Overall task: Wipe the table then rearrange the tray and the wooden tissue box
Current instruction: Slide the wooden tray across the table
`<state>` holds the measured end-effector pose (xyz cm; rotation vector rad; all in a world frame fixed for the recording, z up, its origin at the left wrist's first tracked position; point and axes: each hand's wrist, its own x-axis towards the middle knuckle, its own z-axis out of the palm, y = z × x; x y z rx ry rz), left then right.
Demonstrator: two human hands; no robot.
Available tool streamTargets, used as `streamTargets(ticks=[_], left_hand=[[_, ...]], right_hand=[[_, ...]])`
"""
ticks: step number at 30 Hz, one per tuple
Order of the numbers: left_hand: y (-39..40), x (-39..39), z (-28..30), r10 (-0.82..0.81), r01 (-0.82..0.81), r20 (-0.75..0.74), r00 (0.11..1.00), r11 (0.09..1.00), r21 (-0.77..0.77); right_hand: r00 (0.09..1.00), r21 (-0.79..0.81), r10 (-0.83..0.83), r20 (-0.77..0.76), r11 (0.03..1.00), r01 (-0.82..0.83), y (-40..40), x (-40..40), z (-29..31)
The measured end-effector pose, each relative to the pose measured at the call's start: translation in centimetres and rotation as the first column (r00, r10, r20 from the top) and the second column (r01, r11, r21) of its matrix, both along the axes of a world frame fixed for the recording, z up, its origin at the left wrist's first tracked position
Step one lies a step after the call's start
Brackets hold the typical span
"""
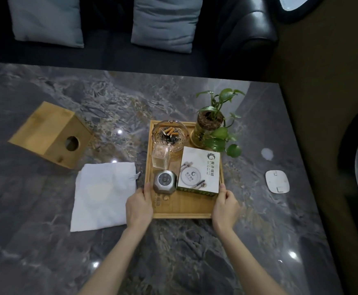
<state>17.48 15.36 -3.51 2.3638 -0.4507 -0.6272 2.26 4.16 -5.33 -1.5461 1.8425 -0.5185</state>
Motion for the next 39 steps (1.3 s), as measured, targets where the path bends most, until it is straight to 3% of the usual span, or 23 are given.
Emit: streamTargets(ticks=[9,13,19,23,29,35,39], left_hand=[[0.4,0.1,0.2,-0.049,0.05,-0.029,0.998,0.998,0.042],[0.5,0.3,0.2,-0.163,0.159,0.019,0.986,0.98,0.123],[0.5,0.2,0.7,-0.321,0.286,0.076,0.944,0.911,0.299],[0.4,0.0,0.6,-0.348,0.299,0.103,0.932,0.897,0.324],[0.4,-0.1,0.0,-0.39,0.336,0.09,0.917,0.872,0.355],[0.1,0.0,0.3,-0.397,0.349,0.037,0.917,0.845,0.404],[0.3,0.8,1.7,-0.358,0.322,0.024,0.933,0.865,0.385]], right_hand=[[0.999,0.005,0.021,-0.025,1.0,-0.021,0.4,-0.1,-0.3],[0.986,-0.003,0.165,-0.038,0.986,-0.165,0.1,-0.4,0.3],[0.867,-0.136,0.385,-0.317,0.886,-0.443,-0.5,-2.7,0.8],[0.822,-0.131,0.399,-0.406,0.865,-0.485,-0.9,-2.7,1.0],[0.805,-0.14,0.406,-0.432,0.852,-0.505,-0.4,-2.7,1.0],[0.805,-0.049,0.434,-0.405,0.868,-0.493,-1.6,-2.8,1.4],[0.891,-0.248,0.37,-0.262,0.866,-0.433,-1.4,-1.4,4.8]])
